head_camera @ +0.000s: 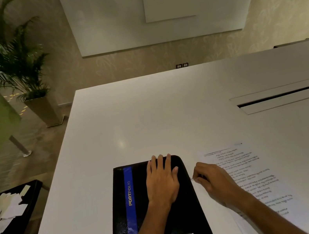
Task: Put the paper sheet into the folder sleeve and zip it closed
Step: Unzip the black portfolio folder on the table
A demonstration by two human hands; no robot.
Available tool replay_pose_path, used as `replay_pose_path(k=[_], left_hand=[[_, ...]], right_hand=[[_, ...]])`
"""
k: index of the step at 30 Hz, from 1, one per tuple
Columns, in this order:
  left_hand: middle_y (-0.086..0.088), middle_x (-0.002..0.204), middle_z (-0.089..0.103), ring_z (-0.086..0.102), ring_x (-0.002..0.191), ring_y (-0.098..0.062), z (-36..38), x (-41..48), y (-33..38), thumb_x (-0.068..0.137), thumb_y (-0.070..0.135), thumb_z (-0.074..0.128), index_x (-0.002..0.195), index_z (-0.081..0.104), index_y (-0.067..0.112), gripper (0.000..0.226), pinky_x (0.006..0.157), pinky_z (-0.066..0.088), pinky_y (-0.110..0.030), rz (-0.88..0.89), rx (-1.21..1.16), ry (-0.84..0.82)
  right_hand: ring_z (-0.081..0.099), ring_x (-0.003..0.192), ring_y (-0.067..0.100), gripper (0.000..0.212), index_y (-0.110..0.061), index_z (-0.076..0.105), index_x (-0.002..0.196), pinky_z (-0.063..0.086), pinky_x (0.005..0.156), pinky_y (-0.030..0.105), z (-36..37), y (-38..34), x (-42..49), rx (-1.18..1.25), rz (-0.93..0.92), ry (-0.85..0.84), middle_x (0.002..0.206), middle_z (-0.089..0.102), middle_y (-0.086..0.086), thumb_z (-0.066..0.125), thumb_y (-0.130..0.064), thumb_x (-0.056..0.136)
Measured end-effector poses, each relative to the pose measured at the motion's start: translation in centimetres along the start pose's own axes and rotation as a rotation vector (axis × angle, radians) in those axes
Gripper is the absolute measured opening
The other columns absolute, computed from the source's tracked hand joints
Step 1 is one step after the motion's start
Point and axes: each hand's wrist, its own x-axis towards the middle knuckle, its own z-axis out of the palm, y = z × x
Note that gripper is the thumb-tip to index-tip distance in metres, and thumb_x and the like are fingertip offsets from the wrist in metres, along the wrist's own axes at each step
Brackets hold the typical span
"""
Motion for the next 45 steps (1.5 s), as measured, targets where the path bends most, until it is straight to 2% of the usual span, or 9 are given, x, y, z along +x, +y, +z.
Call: replay_pose_path(k=[7,13,19,25,32,36,39,43,45], left_hand=[[-0.01,0.175,0.035,0.023,0.166,-0.035,0.0,-0.2,0.3,0.116,0.051,0.021,0.172,0.027,0.023,0.063,0.138,0.016,-0.047,0.013,-0.02,-0.027],[-0.011,0.175,0.035,0.022,0.166,-0.036,0.0,0.0,0.0,0.115,0.055,0.018,0.172,0.027,0.022,0.066,0.138,0.016,-0.048,0.026,0.002,-0.032],[-0.01,0.174,0.036,0.021,0.166,-0.034,0.1,-0.4,0.2,0.109,0.07,0.01,0.172,0.027,0.024,0.08,0.138,0.015,-0.048,0.015,0.022,-0.043],[-0.01,0.175,0.034,0.019,0.167,-0.035,0.1,-0.2,0.5,0.11,0.067,0.011,0.172,0.025,0.024,0.077,0.138,0.015,-0.048,0.005,0.016,-0.061],[-0.012,0.173,0.038,0.024,0.165,-0.035,-0.3,0.2,-0.1,0.112,0.066,0.017,0.171,0.028,0.022,0.075,0.137,0.016,-0.048,-0.024,0.021,-0.036],[-0.011,0.171,0.041,0.027,0.164,-0.035,-0.4,0.3,0.5,0.112,0.064,0.02,0.171,0.03,0.022,0.073,0.137,0.018,-0.048,-0.02,0.013,-0.03],[-0.011,0.171,0.04,0.026,0.163,-0.035,-0.4,0.5,0.3,0.112,0.065,0.017,0.171,0.029,0.022,0.074,0.137,0.018,-0.048,-0.011,0.023,-0.035],[-0.01,0.171,0.039,0.025,0.164,-0.035,-0.5,0.0,0.5,0.103,0.08,0.006,0.171,0.03,0.023,0.091,0.136,0.018,-0.049,-0.024,0.028,-0.061],[-0.01,0.171,0.04,0.026,0.164,-0.036,-0.9,0.2,1.1,0.095,0.091,0.003,0.169,0.033,0.023,0.106,0.136,0.017,-0.051,-0.064,0.023,-0.067]], right_hand=[[0.059,0.074,0.013,0.032,-0.035,0.052,0.083,0.047,0.062,0.033,-0.1,0.8,-1.0,-0.006,-0.008,-0.029,0.082,0.059,-0.013,0.065,-0.012,0.101],[0.063,0.077,0.006,0.022,-0.034,0.06,0.088,0.044,0.062,0.019,-0.8,0.3,0.8,-0.064,0.004,-0.022,0.085,0.065,-0.017,0.068,-0.02,0.103],[0.062,0.078,0.002,0.017,-0.036,0.062,0.094,0.042,0.065,0.017,-0.5,0.7,-0.2,-0.053,0.004,-0.024,0.09,0.065,-0.019,0.064,-0.028,0.109],[0.059,0.076,0.002,0.022,-0.034,0.061,0.092,0.04,0.064,0.015,-0.5,0.7,-1.3,-0.021,-0.015,-0.016,0.087,0.06,-0.02,0.066,-0.02,0.108],[0.064,0.077,0.006,0.017,-0.031,0.065,0.093,0.053,0.069,0.032,-0.8,-0.6,0.5,-0.071,0.004,0.01,0.092,0.067,-0.015,0.065,-0.024,0.108],[0.058,0.071,0.008,0.025,-0.033,0.055,0.088,0.05,0.064,0.034,-0.2,-0.1,-1.0,-0.052,0.003,0.014,0.084,0.058,-0.015,0.066,-0.02,0.106],[0.061,0.073,0.008,0.021,-0.032,0.06,0.09,0.052,0.066,0.033,-0.9,-0.2,0.4,-0.088,-0.007,0.02,0.087,0.063,-0.014,0.066,-0.021,0.107],[0.062,0.075,0.006,0.017,-0.033,0.063,0.091,0.05,0.067,0.03,-0.5,-0.2,1.2,-0.104,0.018,0.019,0.09,0.065,-0.016,0.067,-0.027,0.106],[0.061,0.074,0.005,0.019,-0.036,0.06,0.089,0.043,0.064,0.02,-0.2,0.2,1.1,-0.078,0.017,0.012,0.088,0.061,-0.019,0.068,-0.032,0.106]])
